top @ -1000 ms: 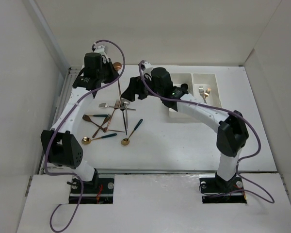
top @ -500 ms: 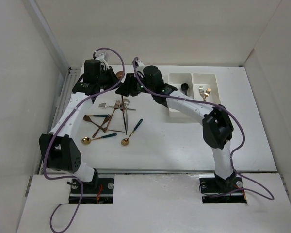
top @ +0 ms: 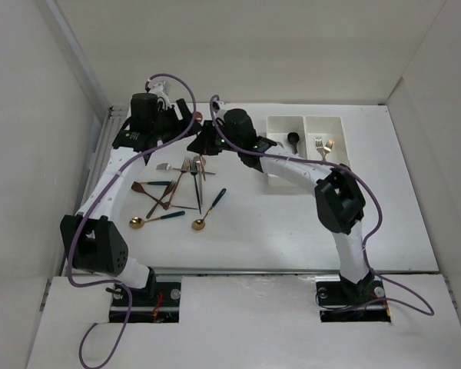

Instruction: Sort the eating utensils into containers

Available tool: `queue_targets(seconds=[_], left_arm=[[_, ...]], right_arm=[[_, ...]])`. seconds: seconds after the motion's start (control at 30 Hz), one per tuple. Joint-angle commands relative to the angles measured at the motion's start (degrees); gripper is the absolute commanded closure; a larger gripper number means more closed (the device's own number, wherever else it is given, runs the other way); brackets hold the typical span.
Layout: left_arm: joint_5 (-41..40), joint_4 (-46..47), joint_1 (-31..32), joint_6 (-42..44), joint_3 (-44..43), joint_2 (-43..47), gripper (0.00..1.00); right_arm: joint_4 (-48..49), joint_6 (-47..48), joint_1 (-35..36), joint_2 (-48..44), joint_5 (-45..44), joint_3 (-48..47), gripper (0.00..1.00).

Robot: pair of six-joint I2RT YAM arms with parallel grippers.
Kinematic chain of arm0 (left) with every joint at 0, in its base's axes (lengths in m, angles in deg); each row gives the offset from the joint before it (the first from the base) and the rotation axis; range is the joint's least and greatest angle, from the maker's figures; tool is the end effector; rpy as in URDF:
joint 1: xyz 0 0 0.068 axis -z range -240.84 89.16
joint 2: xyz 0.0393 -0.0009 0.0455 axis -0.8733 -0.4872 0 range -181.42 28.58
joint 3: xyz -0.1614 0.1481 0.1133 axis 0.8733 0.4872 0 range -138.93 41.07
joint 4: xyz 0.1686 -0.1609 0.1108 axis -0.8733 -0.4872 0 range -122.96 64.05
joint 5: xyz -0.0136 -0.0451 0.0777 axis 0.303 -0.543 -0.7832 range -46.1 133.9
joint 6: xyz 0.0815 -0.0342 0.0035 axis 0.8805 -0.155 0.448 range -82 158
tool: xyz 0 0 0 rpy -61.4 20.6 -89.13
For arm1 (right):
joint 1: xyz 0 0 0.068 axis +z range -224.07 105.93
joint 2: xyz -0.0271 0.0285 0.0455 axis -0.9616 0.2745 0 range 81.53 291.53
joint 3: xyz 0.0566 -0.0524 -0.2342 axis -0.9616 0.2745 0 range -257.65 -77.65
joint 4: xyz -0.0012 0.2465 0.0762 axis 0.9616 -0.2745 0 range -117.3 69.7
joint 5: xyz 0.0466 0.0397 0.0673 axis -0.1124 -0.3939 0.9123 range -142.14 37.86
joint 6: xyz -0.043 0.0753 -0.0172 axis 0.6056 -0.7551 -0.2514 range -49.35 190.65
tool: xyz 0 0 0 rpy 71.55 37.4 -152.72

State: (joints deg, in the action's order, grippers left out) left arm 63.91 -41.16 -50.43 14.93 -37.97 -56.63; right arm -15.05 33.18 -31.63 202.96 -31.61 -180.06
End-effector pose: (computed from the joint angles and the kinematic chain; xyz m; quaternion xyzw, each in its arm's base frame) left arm 0.3730 -0.0958 0.3293 0.0078 0.8193 -0.2973 0.4903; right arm 0.3759 0.3810 0.2585 -0.1435 0.7687 0.4976 0.3755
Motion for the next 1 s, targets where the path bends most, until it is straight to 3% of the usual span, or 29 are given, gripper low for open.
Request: queue_targets(seconds=[0.0, 0.03, 0.13, 0.27, 0.33, 0.4, 0.53, 0.97], left_arm=[[-1.89, 0.96, 0.31, 0.83, -0.84, 2.94, 0.12], [-5.12, 0.18, 0.31, 2.66, -1.89, 2.33, 0.01], [-9.27, -1.31, -0.21, 5.83, -3.74, 1.71, 0.0], [-17.61, -1.94, -1.63, 9.44, -5.07, 0.05, 0.0], [-19.39, -2.46, -3.46, 10.5, -5.07, 0.04, 0.0], [-21.84, -1.77, -4.25, 11.2, -4.54, 0.04, 0.0], [-23.0, -1.23, -6.63, 12.44, -3.13, 0.57, 0.0], [-23.0, 0.44, -12.69, 14.1, 0.29, 4.17, 0.0]], right_arm=[[4.06, 1.25, -1.38, -7.93, -4.71, 3.96, 1.0], [4.06, 1.78, -2.26, -9.44, -5.41, 5.89, 1.0], [-1.54, 5.46, -7.62, -14.62, -8.13, 12.66, 1.0], [-16.82, 16.0, -12.2, -17.8, -20.85, 14.08, 1.0], [-25.07, 19.79, -12.2, -17.8, -32.8, 12.68, 1.0], [-28.27, 23.14, -12.72, -17.11, -40.53, 12.67, 1.0], [-31.61, 24.64, -14.13, -14.65, -47.23, 12.67, 1.0], [-28.72, 24.99, -19.04, -9.72, -45.93, 10.76, 1.0]])
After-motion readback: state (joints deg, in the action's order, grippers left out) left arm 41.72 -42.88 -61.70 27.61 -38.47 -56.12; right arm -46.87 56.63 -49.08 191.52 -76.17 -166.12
